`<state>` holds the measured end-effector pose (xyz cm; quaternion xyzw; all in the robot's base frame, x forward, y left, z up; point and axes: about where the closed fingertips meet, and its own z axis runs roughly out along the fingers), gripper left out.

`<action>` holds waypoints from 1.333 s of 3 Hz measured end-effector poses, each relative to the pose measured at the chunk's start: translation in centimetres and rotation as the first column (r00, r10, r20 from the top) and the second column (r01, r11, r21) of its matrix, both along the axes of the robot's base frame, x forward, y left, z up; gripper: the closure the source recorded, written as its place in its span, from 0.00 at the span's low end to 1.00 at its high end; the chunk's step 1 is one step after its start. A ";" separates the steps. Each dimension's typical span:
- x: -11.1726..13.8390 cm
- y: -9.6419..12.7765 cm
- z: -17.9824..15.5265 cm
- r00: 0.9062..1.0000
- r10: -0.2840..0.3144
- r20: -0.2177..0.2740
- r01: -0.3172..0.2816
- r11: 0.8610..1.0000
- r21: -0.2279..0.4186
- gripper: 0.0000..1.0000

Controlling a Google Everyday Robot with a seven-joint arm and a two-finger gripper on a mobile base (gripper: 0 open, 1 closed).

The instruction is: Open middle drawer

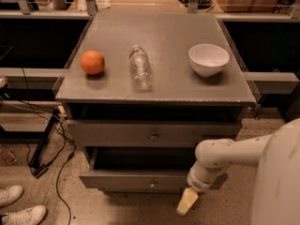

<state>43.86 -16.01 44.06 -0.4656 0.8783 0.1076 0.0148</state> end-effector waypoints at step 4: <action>-9.2 -4.5 3.1 0.990 -0.050 -0.133 0.039 0.996 -0.082 0.00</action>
Offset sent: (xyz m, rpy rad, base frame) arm -0.2009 -0.0951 0.0721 -0.1705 0.2869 -0.0910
